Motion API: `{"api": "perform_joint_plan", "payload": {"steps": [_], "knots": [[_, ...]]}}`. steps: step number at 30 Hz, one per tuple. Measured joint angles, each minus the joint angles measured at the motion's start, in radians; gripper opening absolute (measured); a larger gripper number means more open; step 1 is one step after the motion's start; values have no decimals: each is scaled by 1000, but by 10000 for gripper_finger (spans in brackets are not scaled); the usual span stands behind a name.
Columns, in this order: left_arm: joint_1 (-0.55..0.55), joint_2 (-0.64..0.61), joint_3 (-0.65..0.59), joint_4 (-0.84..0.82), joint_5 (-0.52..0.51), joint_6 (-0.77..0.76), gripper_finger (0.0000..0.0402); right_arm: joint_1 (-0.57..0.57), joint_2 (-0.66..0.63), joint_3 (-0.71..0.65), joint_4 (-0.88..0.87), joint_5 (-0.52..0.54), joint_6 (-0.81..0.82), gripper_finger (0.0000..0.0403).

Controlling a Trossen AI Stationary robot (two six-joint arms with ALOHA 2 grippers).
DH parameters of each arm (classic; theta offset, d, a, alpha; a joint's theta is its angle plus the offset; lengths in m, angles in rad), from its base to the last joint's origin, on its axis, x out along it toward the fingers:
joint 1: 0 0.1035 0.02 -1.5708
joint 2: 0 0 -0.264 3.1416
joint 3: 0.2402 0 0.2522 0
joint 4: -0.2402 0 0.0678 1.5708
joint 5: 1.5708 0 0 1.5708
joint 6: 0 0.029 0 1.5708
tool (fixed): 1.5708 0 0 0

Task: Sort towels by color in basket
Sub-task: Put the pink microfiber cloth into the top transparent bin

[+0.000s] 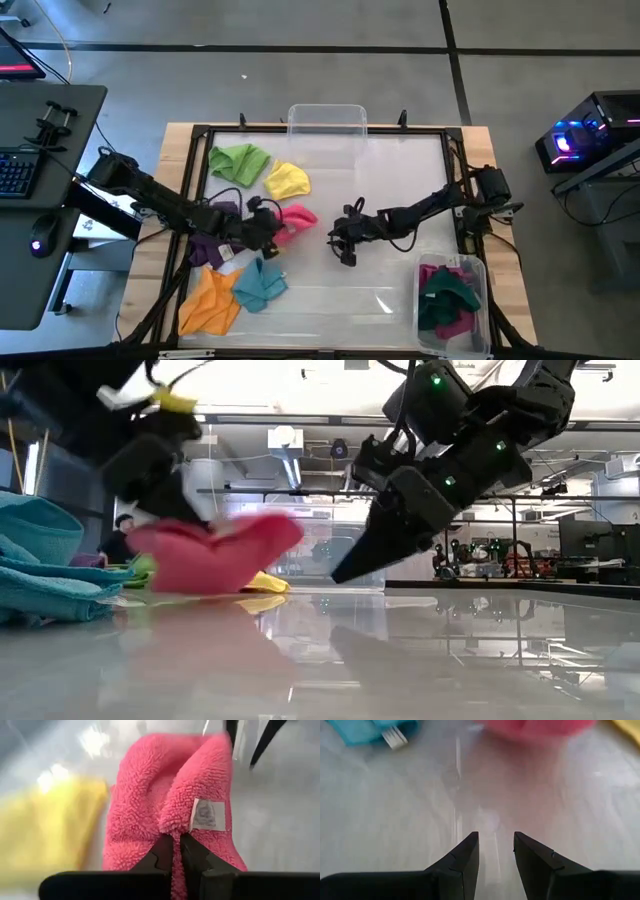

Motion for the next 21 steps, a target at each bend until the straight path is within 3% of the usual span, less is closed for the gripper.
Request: {"api": "perform_joint_plan", "payload": {"steps": [6,11,16,21], "knots": [[44,-80,124,145,-83,512,1,27,-15,0,-31,60,36,119],[183,-98,217,365,-73,885,1,49,-15,0,-37,113,35,119],[379,-76,280,474,71,1080,1,53,-15,0,-27,130,26,119],[591,-26,301,502,322,1101,1,45,-15,0,-25,131,36,119]]}}
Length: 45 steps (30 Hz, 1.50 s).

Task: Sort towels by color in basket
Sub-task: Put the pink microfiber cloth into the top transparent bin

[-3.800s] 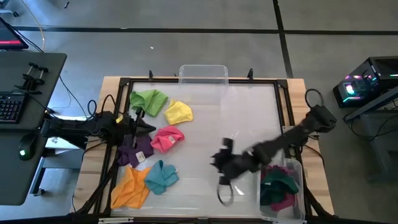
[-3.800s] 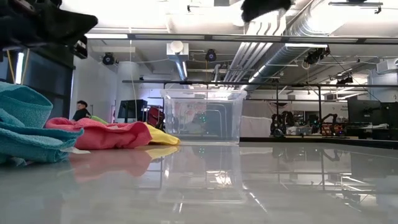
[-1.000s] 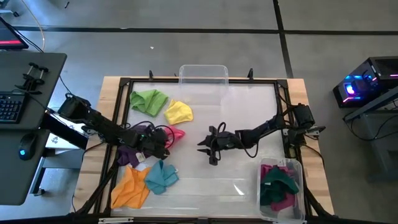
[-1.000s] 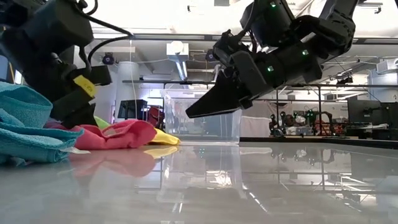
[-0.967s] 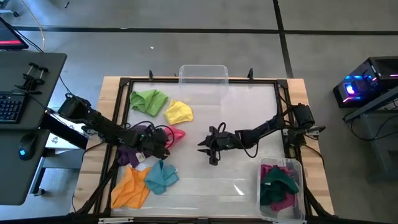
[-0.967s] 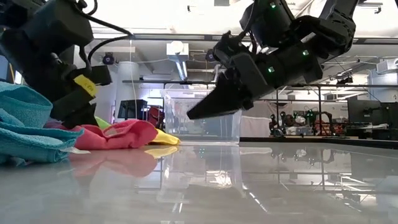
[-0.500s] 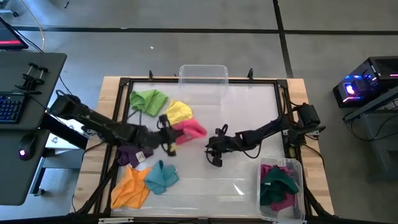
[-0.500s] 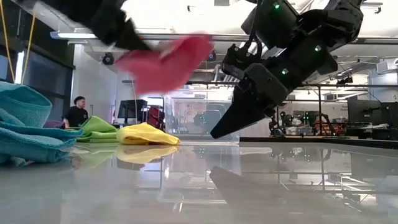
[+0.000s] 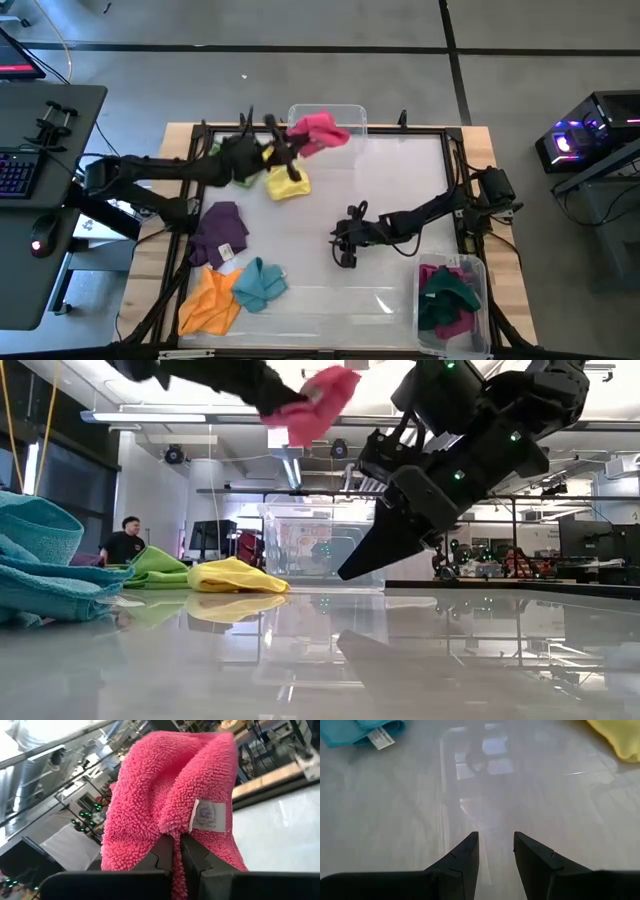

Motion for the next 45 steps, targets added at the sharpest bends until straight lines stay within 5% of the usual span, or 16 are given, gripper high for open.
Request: {"api": "perform_joint_plan", "payload": {"steps": [5,12,25,45], "knots": [[158,106,9,34,147,-15,4,0,0,0,13,0,39,119],[243,253,10,187,168,-25,27,0,0,0,16,0,63,119],[250,377,10,186,153,-45,44,0,0,0,16,46,60,119],[253,383,10,172,131,-54,45,0,1,0,16,50,37,119]]}}
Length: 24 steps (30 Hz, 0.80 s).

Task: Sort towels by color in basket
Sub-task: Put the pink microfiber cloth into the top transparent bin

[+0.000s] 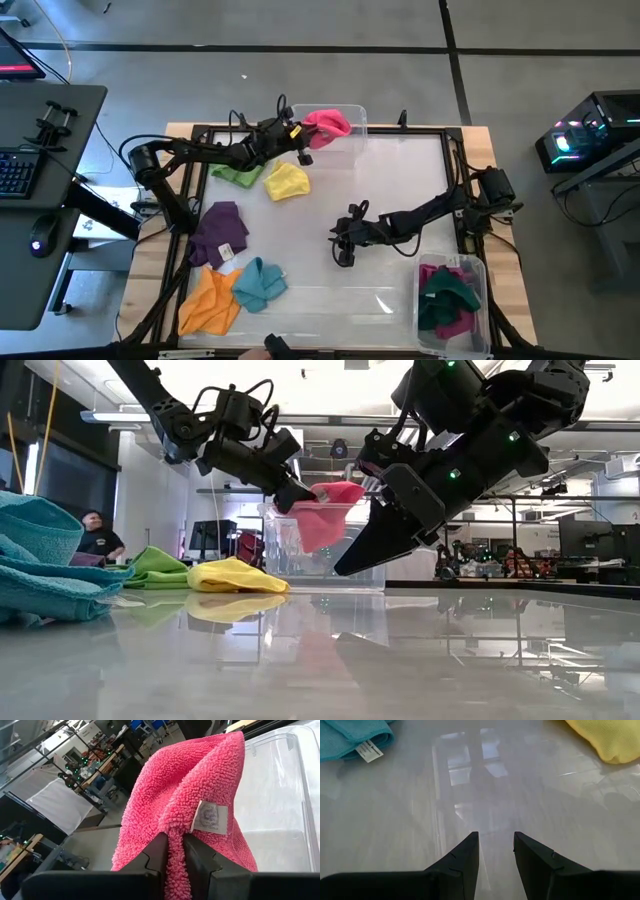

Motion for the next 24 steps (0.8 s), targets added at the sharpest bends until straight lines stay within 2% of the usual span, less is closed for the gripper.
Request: {"api": "perform_joint_plan", "payload": {"steps": [19,24], "knots": [[0,0,0,-2,0,10,45,-6,0,0,0,0,-3,119],[0,-1,0,-2,0,10,67,-6,0,0,0,0,-9,119]]}}
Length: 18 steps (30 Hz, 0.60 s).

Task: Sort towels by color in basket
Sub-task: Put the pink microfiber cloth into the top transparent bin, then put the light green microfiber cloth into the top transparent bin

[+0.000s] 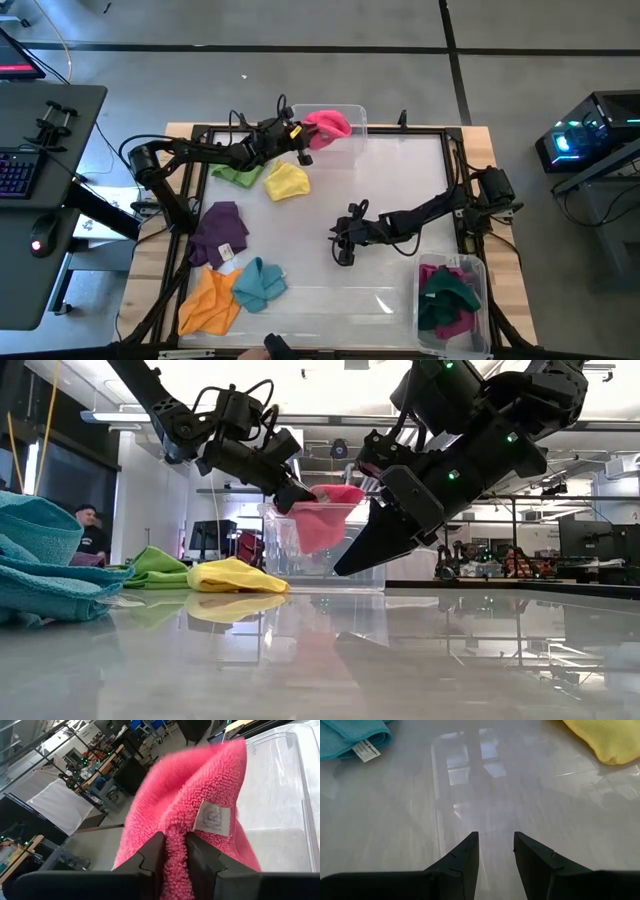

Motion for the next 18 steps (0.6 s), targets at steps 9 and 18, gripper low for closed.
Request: {"api": "perform_joint_plan", "payload": {"steps": [9,18], "knots": [[0,-1,0,-14,0,-11,116,0,0,0,0,0,2,119],[0,-1,0,-15,-36,-9,123,0,0,0,0,0,-1,119]]}}
